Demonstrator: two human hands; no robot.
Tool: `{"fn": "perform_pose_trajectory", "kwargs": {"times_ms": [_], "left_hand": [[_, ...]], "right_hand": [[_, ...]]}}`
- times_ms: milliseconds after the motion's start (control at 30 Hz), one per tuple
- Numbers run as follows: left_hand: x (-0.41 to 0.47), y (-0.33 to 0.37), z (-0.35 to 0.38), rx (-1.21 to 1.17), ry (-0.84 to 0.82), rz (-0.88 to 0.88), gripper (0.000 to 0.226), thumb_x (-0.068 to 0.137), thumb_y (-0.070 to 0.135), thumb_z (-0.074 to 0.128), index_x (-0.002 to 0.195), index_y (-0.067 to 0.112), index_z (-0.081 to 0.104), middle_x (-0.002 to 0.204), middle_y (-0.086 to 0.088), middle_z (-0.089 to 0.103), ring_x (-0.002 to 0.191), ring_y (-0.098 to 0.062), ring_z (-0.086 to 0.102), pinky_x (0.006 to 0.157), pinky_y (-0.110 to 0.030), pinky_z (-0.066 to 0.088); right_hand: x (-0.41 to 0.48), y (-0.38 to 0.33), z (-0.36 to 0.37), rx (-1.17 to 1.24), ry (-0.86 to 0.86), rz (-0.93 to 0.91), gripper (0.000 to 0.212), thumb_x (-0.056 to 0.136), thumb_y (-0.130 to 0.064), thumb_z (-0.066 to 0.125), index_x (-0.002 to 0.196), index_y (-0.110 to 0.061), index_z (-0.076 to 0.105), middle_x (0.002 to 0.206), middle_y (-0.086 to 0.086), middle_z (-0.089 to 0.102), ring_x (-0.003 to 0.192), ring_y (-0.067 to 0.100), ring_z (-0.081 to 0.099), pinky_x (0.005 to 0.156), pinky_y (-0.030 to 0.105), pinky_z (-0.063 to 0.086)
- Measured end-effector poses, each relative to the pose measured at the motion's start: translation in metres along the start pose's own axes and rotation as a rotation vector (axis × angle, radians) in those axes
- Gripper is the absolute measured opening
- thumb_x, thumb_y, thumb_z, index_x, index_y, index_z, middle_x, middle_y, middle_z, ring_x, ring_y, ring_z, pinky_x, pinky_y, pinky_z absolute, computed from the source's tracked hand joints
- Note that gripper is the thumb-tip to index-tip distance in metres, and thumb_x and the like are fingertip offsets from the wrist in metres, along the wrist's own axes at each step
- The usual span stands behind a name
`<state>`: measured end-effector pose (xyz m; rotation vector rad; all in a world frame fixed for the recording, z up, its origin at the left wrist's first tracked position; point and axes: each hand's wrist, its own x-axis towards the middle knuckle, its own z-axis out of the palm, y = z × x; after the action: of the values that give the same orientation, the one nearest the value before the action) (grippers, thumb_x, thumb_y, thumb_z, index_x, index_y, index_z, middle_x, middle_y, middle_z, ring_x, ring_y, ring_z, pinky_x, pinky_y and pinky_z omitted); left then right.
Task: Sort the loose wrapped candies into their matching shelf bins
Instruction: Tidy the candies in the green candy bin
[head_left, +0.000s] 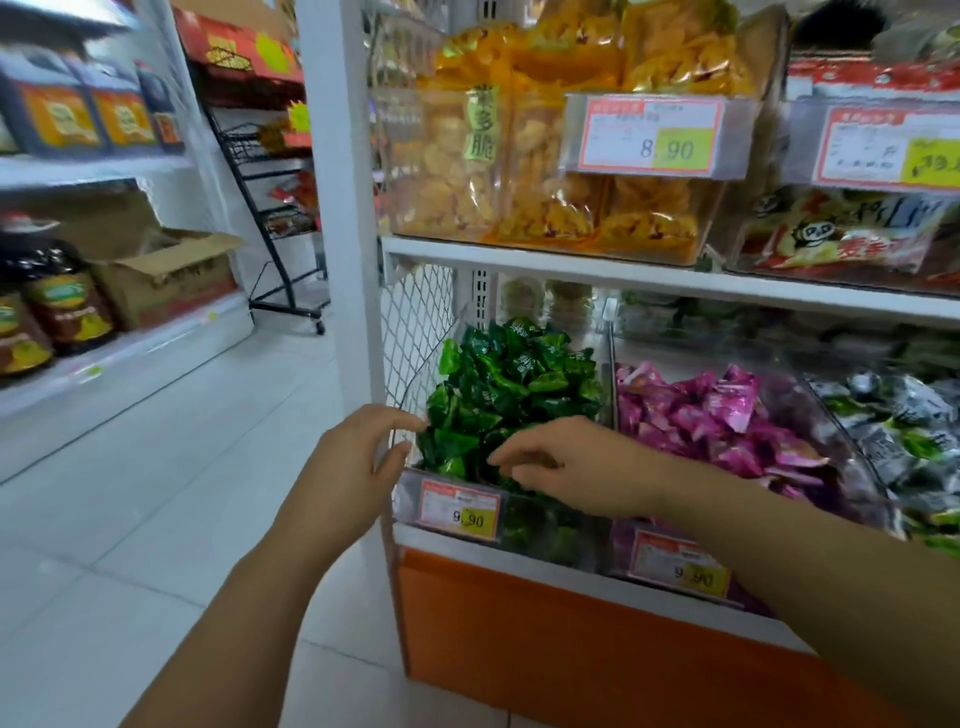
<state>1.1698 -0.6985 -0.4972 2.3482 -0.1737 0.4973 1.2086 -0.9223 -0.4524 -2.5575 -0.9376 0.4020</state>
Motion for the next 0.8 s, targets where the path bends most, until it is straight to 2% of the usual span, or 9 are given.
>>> {"fn": "perform_pose_trajectory", "kwargs": {"times_ms": [67,133,267,367,433,500,567,667,800], "left_hand": [[0.002,-0.004,0.001,0.012,-0.005,0.022,0.026,0.093,0.008,0.055,0.104,0.03,0.063,0.113,0.016,0.052,0.105,-0.004,0.051,0.096,-0.02,0.038],[0.005,-0.008,0.002,0.037,-0.005,0.043,0.027,0.092,0.006,0.055,0.106,0.027,0.065,0.115,0.017,0.051,0.107,-0.004,0.051,0.096,-0.022,0.04],[0.013,-0.013,0.001,0.074,-0.001,0.057,0.026,0.092,0.008,0.055,0.108,0.026,0.066,0.113,0.016,0.055,0.107,-0.005,0.052,0.094,-0.022,0.041],[0.017,-0.016,0.001,0.076,0.034,0.052,0.026,0.092,0.008,0.055,0.105,0.027,0.067,0.107,0.015,0.059,0.099,-0.006,0.056,0.088,-0.023,0.044],[0.018,-0.02,0.001,0.094,0.037,0.047,0.026,0.092,0.009,0.056,0.104,0.028,0.067,0.105,0.016,0.06,0.098,-0.006,0.056,0.085,-0.022,0.043],[0.018,-0.023,0.003,0.116,0.039,0.048,0.025,0.091,0.01,0.057,0.104,0.029,0.067,0.103,0.015,0.061,0.097,-0.006,0.055,0.083,-0.02,0.043],[0.018,-0.023,0.004,0.122,0.051,0.047,0.024,0.091,0.01,0.058,0.103,0.028,0.068,0.101,0.015,0.061,0.096,-0.006,0.055,0.081,-0.016,0.042],[0.019,-0.022,0.006,0.147,0.063,0.024,0.024,0.091,0.01,0.057,0.102,0.029,0.068,0.098,0.018,0.058,0.094,-0.003,0.051,0.077,-0.006,0.035],[0.018,-0.025,0.009,0.155,0.09,0.058,0.026,0.088,0.006,0.06,0.1,0.028,0.069,0.096,0.018,0.059,0.09,-0.005,0.052,0.076,-0.019,0.044]], "right_hand": [[0.015,-0.003,0.004,-0.041,-0.06,0.007,0.034,0.102,-0.019,0.04,0.133,-0.024,0.052,0.132,-0.004,0.056,0.109,0.015,0.057,0.091,0.027,0.048],[0.029,-0.001,0.007,-0.073,-0.103,-0.008,0.035,0.102,-0.013,0.038,0.132,-0.022,0.053,0.132,-0.003,0.056,0.113,0.014,0.055,0.095,0.026,0.046],[0.056,0.003,0.013,-0.07,-0.149,-0.083,0.039,0.1,-0.006,0.039,0.128,-0.026,0.058,0.132,-0.007,0.057,0.114,0.012,0.055,0.097,0.035,0.047],[0.074,0.002,0.015,-0.133,-0.183,-0.167,0.04,0.097,-0.009,0.047,0.13,-0.029,0.056,0.129,-0.003,0.056,0.11,0.013,0.052,0.094,0.033,0.046],[0.083,0.003,0.014,-0.238,-0.182,-0.212,0.041,0.094,-0.016,0.055,0.133,-0.031,0.054,0.129,-0.001,0.048,0.11,0.014,0.048,0.092,0.034,0.043],[0.087,0.004,0.013,-0.404,-0.146,-0.24,0.046,0.091,-0.027,0.061,0.134,-0.037,0.049,0.133,-0.002,0.038,0.108,0.014,0.045,0.089,0.036,0.044],[0.09,0.006,0.014,-0.615,-0.072,-0.284,0.048,0.087,-0.038,0.063,0.133,-0.043,0.048,0.137,-0.002,0.032,0.115,0.016,0.041,0.094,0.035,0.036],[0.095,0.008,0.014,-0.766,0.085,-0.37,0.034,0.084,-0.049,0.061,0.117,-0.043,0.058,0.134,-0.004,0.039,0.119,0.018,0.035,0.093,0.037,0.024],[0.1,0.015,0.005,-0.763,0.176,-0.395,0.017,0.083,-0.045,0.064,0.099,-0.038,0.064,0.125,-0.011,0.05,0.118,0.016,0.038,0.096,0.037,0.025]]}}
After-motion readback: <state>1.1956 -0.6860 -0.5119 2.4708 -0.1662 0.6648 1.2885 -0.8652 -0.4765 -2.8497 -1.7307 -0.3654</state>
